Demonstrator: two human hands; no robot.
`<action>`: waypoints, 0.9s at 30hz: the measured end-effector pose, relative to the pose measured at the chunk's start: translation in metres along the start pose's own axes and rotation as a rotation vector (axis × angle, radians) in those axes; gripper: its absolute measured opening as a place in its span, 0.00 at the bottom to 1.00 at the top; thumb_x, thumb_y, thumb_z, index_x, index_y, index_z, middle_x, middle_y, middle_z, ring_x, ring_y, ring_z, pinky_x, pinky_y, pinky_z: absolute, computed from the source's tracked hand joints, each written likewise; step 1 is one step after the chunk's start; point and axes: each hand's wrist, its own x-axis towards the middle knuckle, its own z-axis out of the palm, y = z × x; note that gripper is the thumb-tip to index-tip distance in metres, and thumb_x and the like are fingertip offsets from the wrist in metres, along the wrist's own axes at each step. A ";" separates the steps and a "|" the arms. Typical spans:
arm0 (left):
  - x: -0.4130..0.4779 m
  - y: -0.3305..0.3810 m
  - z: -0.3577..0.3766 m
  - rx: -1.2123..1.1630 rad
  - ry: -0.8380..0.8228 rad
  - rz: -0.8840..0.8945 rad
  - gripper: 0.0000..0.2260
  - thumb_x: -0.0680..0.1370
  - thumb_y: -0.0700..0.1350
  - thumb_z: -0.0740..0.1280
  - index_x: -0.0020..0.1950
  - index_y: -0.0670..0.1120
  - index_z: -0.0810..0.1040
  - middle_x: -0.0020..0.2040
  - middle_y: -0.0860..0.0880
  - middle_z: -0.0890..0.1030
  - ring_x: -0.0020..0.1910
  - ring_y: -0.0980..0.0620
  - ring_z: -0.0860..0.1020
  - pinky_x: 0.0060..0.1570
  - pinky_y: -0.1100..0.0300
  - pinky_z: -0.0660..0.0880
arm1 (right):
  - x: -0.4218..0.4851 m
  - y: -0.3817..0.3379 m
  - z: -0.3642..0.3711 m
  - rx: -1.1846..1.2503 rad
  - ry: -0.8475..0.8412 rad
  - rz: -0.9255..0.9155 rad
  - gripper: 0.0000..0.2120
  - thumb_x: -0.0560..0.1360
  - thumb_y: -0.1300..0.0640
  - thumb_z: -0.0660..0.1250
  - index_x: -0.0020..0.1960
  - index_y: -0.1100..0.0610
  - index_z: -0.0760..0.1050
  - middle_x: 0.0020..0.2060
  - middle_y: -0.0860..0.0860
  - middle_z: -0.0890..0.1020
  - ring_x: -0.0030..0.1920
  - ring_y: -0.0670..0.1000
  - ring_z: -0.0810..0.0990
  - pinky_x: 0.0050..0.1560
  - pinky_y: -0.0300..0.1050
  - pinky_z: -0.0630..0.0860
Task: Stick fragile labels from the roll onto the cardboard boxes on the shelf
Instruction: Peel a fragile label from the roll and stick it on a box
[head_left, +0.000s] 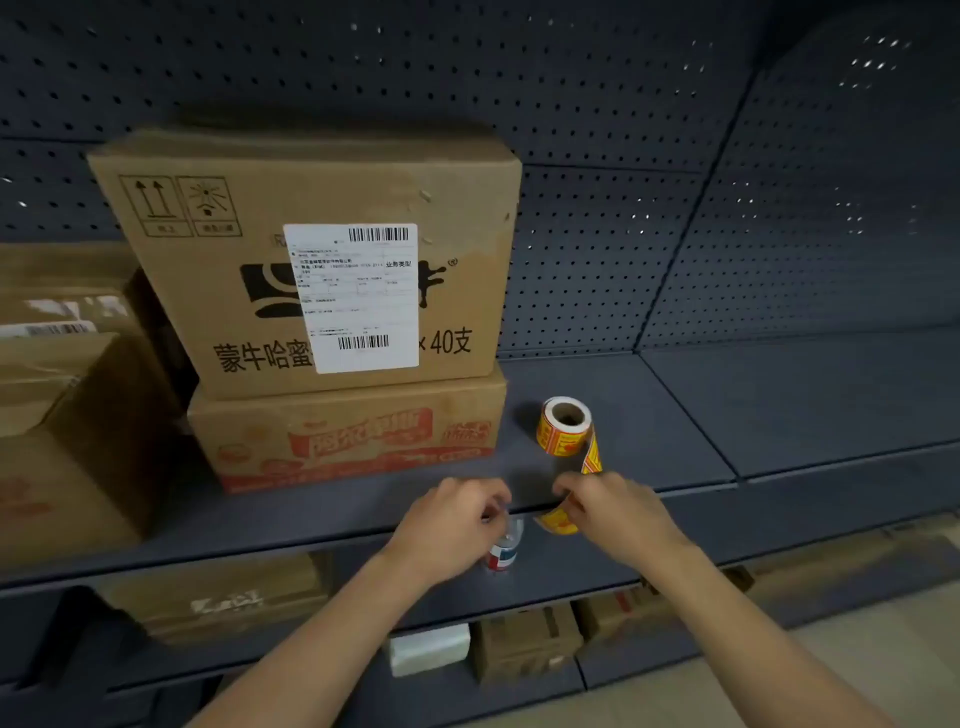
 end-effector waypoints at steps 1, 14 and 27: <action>0.003 -0.002 0.002 0.006 -0.003 0.001 0.10 0.79 0.47 0.66 0.59 0.53 0.80 0.53 0.54 0.85 0.53 0.52 0.82 0.52 0.50 0.80 | 0.001 0.000 0.001 -0.004 -0.001 -0.005 0.10 0.82 0.54 0.58 0.60 0.49 0.75 0.51 0.52 0.82 0.50 0.57 0.82 0.43 0.48 0.73; 0.026 -0.005 0.006 -0.149 0.006 -0.034 0.09 0.78 0.49 0.69 0.57 0.54 0.82 0.53 0.56 0.84 0.54 0.57 0.81 0.57 0.51 0.79 | 0.019 0.011 -0.011 0.308 -0.027 -0.059 0.06 0.81 0.54 0.61 0.46 0.47 0.73 0.41 0.48 0.80 0.43 0.53 0.79 0.42 0.52 0.76; 0.040 -0.004 -0.008 -0.820 0.015 -0.208 0.04 0.79 0.38 0.70 0.50 0.38 0.82 0.43 0.41 0.85 0.37 0.53 0.82 0.40 0.59 0.80 | 0.041 0.006 -0.017 0.666 0.121 -0.058 0.02 0.77 0.51 0.68 0.49 0.45 0.77 0.40 0.43 0.82 0.45 0.46 0.81 0.51 0.55 0.80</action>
